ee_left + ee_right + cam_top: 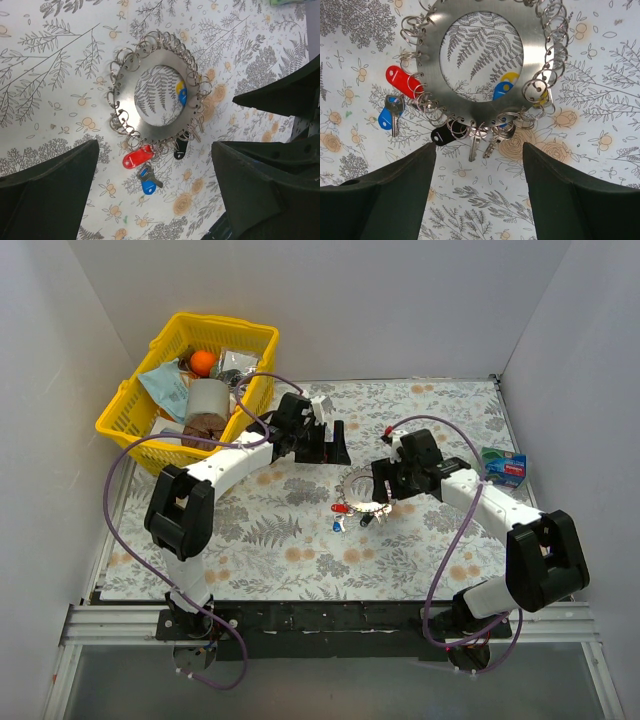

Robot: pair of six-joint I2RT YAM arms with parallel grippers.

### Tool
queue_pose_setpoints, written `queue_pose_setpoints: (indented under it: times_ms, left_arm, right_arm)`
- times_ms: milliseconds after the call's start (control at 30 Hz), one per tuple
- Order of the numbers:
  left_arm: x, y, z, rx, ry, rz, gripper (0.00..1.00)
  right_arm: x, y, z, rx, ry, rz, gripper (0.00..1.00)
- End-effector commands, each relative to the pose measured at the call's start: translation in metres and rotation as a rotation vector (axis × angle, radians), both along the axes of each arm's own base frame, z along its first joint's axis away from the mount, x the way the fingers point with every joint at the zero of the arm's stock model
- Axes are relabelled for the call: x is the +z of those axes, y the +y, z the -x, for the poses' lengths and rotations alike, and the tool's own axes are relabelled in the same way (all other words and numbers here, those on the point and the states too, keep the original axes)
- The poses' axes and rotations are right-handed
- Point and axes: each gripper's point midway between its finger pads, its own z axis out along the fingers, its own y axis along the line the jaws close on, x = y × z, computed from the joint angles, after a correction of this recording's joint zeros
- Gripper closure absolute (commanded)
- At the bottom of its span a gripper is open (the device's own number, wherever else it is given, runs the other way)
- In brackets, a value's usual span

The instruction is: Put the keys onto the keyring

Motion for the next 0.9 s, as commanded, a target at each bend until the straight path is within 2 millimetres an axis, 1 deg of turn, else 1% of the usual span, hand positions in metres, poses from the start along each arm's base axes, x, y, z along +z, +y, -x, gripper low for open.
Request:
queue_pose_setpoints:
  times_ms: [0, 133, 233, 300, 400, 433, 467, 533, 567, 600, 633, 733, 867]
  left_arm:
    - [0.014, -0.001, 0.009, -0.027, 0.008, 0.044, 0.06]
    - [0.008, -0.004, 0.013, -0.045, 0.037, 0.05, 0.08]
    - [0.005, -0.005, 0.014, -0.052, 0.05, 0.052, 0.09]
    - [0.004, -0.005, 0.014, -0.053, 0.053, 0.051, 0.1]
    - [0.002, -0.004, 0.014, -0.048, 0.058, 0.046, 0.11]
    - [0.002, -0.004, 0.013, -0.048, 0.06, 0.046, 0.11]
    - [0.003, -0.005, 0.013, -0.051, 0.059, 0.05, 0.11]
    - [0.005, -0.006, 0.013, -0.05, 0.058, 0.054, 0.11]
    - [0.006, -0.007, 0.013, -0.051, 0.057, 0.056, 0.11]
    - [0.005, -0.006, 0.012, -0.052, 0.058, 0.056, 0.11]
    - [0.006, -0.007, 0.012, -0.052, 0.055, 0.054, 0.11]
    - [0.005, -0.007, 0.011, -0.054, 0.052, 0.053, 0.11]
    - [0.004, -0.01, 0.011, -0.061, 0.051, 0.05, 0.11]
  right_arm:
    - [-0.006, -0.004, 0.004, -0.077, 0.043, -0.036, 0.23]
    - [-0.012, -0.013, 0.008, -0.121, 0.077, -0.069, 0.23]
    - [-0.014, -0.019, 0.009, -0.148, 0.092, -0.108, 0.28]
    - [-0.015, -0.023, 0.007, -0.171, 0.101, -0.127, 0.32]
    - [-0.013, -0.028, 0.0, -0.224, 0.105, -0.174, 0.32]
    - [-0.014, -0.035, -0.001, -0.254, 0.11, -0.202, 0.33]
    - [-0.009, -0.032, -0.004, -0.253, 0.107, -0.257, 0.33]
    - [-0.007, -0.036, -0.008, -0.29, 0.11, -0.309, 0.39]
    - [-0.004, -0.035, -0.01, -0.287, 0.102, -0.327, 0.41]
    - [-0.005, -0.035, -0.012, -0.29, 0.107, -0.327, 0.41]
    - [-0.002, -0.034, -0.014, -0.284, 0.106, -0.33, 0.43]
    - [-0.004, -0.03, -0.015, -0.265, 0.125, -0.336, 0.48]
    - [-0.003, -0.029, -0.018, -0.254, 0.13, -0.341, 0.48]
